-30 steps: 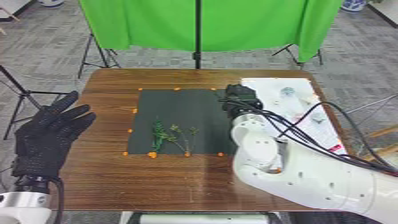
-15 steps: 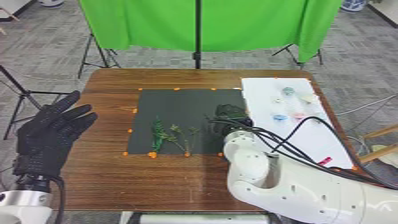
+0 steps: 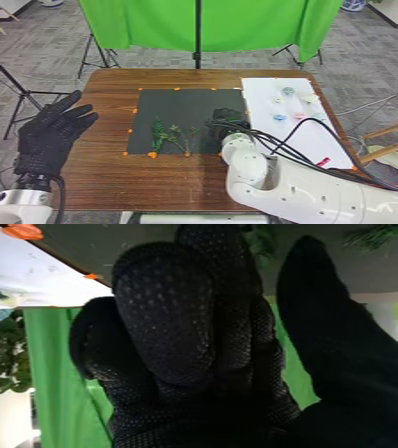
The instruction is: Arrange flowers
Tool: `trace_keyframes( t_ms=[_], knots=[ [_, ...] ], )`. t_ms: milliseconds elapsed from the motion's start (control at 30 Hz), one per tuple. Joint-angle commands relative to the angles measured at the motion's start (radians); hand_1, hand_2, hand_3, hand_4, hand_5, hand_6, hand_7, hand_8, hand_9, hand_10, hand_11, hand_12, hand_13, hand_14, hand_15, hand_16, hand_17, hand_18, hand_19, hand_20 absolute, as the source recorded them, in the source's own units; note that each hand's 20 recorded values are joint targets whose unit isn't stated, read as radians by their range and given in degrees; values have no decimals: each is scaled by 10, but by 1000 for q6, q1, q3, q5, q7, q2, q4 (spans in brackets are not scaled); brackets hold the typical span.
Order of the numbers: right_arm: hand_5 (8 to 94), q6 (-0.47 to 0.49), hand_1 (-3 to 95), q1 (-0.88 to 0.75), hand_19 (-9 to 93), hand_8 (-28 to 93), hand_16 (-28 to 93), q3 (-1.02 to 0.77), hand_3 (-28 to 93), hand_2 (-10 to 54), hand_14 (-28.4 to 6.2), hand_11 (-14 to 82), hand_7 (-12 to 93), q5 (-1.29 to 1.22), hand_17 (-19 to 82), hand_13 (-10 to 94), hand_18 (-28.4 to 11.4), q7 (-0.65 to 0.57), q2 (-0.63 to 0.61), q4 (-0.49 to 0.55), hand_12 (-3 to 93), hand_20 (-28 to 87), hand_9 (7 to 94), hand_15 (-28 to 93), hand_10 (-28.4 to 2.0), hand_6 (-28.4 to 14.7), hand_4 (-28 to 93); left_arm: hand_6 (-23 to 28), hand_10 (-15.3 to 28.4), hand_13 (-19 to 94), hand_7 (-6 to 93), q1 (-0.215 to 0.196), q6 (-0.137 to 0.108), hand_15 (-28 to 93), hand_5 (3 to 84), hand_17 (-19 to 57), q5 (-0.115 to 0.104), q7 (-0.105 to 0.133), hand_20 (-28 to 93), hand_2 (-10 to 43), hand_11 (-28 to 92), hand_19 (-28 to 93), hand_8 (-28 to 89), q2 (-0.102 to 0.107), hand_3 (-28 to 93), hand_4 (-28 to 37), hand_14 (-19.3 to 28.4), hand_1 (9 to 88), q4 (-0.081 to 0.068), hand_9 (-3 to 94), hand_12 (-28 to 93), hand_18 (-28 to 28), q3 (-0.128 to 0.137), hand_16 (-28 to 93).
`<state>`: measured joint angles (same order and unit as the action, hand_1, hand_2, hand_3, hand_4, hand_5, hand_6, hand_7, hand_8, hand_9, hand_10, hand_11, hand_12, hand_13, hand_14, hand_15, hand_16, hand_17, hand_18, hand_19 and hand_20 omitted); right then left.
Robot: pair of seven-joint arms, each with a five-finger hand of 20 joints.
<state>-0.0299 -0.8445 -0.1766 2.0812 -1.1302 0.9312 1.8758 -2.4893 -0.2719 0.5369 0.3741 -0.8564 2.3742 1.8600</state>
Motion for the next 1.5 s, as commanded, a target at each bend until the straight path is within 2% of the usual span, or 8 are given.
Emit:
trace_keyframes(
  t_ms=[33, 267, 333, 567, 800, 1033, 1300, 1500],
  knots=[
    [814, -48, 413, 6, 932, -52, 186, 7, 704, -95, -36, 259, 131, 33, 619, 937, -153, 9, -4, 28, 160, 100, 937, 495, -115, -43, -244, 95, 206, 259, 129, -7, 3, 563, 372, -102, 6, -17, 151, 71, 302, 558, -85, -8, 762, -282, 284, 207, -2, 354, 121, 238, -4, -98],
    [815, -119, 399, 49, 932, -105, 177, 8, 702, -91, -33, 274, 139, 127, 637, 937, -144, 12, -51, 80, 157, 84, 937, 509, -116, -41, -235, 96, 209, 259, 128, -29, 0, 562, 375, -103, 4, -5, 148, 71, 301, 559, -85, -13, 762, -281, 284, 207, 4, 356, 123, 238, 6, -96],
    [815, -144, 394, 67, 932, -108, 175, 4, 701, -92, -34, 277, 141, 162, 639, 937, -143, 8, -78, 93, 155, 76, 937, 510, -116, -41, -234, 96, 210, 257, 127, -29, 17, 561, 376, -103, 9, -3, 148, 70, 298, 559, -84, -14, 761, -282, 284, 206, -3, 355, 123, 237, 14, -97],
    [741, -156, 358, 32, 932, -111, 186, -127, 687, -65, -47, 252, 138, 93, 606, 925, -157, 26, -200, 140, 159, 50, 913, 481, -132, -48, -226, 94, 208, 242, 122, -114, 57, 554, 373, -107, 5, 72, 150, 45, 287, 559, -81, -28, 742, -283, 284, 156, -12, 346, 125, 236, 69, -96],
    [594, -159, 315, -103, 930, -102, 144, -316, 695, -31, -113, 216, 122, -71, 493, 793, -200, 46, -311, 116, 139, -141, 752, 498, -191, -78, -214, 91, 204, 262, 115, -179, 31, 644, 371, -99, -7, 130, 179, 42, 290, 552, -76, -43, 753, -283, 284, 157, -2, 345, 131, 230, 88, -108],
    [583, -109, 312, -168, 932, -100, 137, -369, 710, -35, -122, 201, 123, -72, 473, 770, -207, 28, -372, 72, 134, -167, 719, 502, -195, -75, -215, 91, 203, 243, 115, -167, 36, 622, 372, -100, -7, 110, 184, 52, 290, 539, -77, -43, 758, -283, 281, 159, -1, 342, 129, 222, 85, -115],
    [560, -61, 323, -140, 932, -103, 134, -315, 715, -47, -123, 197, 132, -105, 471, 765, -206, 43, -369, 26, 133, -181, 709, 503, -194, -54, -221, 92, 202, 238, 115, -110, 52, 609, 372, -101, -4, 75, 187, 63, 292, 529, -77, -28, 764, -283, 279, 158, -15, 340, 127, 219, 45, -114],
    [543, -44, 338, -110, 932, -106, 134, -268, 718, -65, -121, 200, 139, -119, 468, 764, -204, 68, -356, 9, 135, -183, 707, 503, -187, -34, -223, 93, 202, 237, 115, -99, 45, 605, 373, -103, -8, 81, 187, 68, 294, 525, -78, -20, 764, -283, 279, 164, -16, 340, 126, 220, 32, -112]
  ],
)
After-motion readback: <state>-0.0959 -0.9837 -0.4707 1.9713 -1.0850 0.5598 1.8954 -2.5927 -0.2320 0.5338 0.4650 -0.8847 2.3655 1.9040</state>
